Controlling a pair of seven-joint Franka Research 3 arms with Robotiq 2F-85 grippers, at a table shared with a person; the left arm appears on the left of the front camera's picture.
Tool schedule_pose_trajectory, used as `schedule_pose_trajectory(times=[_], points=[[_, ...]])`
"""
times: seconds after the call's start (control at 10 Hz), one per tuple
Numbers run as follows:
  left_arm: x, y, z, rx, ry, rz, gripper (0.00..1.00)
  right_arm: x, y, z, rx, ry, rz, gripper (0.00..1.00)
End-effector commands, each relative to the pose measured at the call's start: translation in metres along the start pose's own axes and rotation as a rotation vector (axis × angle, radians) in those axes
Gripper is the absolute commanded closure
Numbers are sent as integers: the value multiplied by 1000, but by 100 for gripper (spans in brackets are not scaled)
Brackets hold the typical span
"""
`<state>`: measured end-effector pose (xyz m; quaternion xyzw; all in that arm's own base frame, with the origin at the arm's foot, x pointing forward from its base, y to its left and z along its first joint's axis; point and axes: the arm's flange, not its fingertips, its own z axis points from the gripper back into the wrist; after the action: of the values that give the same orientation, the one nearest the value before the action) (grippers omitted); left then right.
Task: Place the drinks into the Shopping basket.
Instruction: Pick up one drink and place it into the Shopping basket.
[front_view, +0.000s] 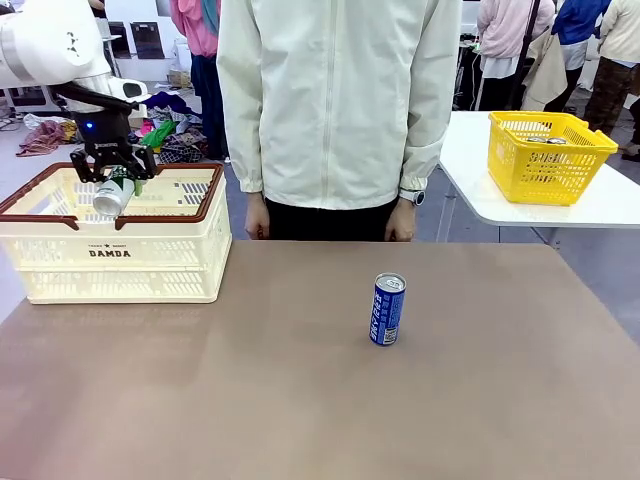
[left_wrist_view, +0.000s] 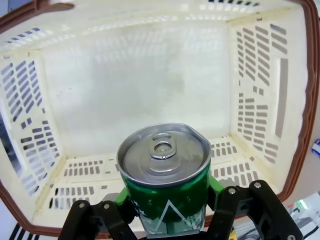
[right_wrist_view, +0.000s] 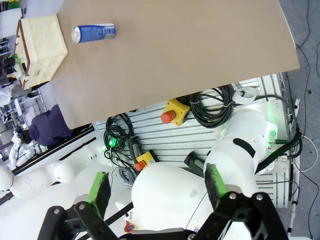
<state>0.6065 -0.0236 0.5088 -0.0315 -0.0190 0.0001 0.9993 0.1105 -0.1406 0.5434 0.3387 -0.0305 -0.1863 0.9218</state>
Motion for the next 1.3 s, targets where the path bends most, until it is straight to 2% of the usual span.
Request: schedule_pose_trajectory(times=[0.0, 0.4, 0.8, 1.2], points=[[24, 11, 10, 2, -15, 59, 100, -9, -4, 3, 12, 3, 20, 0], [39, 12, -13, 4, 32, 61, 100, -9, -4, 3, 12, 3, 20, 0], [44, 12, -60, 47, 95, 79, 100, -9, -4, 3, 12, 3, 20, 0], [40, 14, -79, 62, 93, 104, 100, -9, -4, 3, 12, 3, 20, 0]])
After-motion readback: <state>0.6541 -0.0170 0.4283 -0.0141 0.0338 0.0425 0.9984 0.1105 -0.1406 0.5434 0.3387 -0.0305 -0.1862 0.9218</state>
